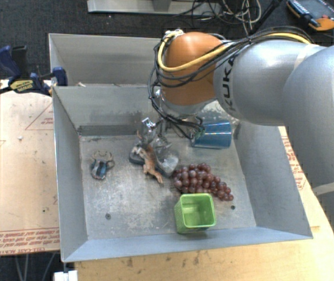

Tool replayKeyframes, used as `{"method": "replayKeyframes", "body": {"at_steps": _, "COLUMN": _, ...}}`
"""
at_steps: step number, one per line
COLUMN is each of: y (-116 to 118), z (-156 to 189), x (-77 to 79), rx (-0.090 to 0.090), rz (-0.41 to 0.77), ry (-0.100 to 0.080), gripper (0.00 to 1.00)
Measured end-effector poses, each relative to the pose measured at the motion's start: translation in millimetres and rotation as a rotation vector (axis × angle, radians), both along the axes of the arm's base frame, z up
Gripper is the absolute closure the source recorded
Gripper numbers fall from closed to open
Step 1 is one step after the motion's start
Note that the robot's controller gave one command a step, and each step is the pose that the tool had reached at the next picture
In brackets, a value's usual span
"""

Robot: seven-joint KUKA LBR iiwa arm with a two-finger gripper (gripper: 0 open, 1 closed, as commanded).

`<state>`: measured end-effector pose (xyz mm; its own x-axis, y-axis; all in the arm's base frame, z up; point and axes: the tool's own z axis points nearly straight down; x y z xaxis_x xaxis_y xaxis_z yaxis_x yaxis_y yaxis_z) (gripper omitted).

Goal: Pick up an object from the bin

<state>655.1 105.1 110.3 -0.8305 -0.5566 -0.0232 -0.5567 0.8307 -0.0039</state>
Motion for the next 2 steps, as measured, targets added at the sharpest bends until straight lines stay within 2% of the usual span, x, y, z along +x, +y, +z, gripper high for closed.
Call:
{"method": "replayKeyframes", "body": {"at_steps": 1, "y": -2.4, "z": -6.3, "x": -4.4, "rx": -0.007, "rz": 0.001, "ry": 0.017, "gripper": 0.00}}
{"method": "replayKeyframes", "body": {"at_steps": 2, "y": -2.9, "z": -6.6, "x": -4.5, "rx": -0.007, "rz": 0.000, "ry": 0.018, "gripper": 1.00}}
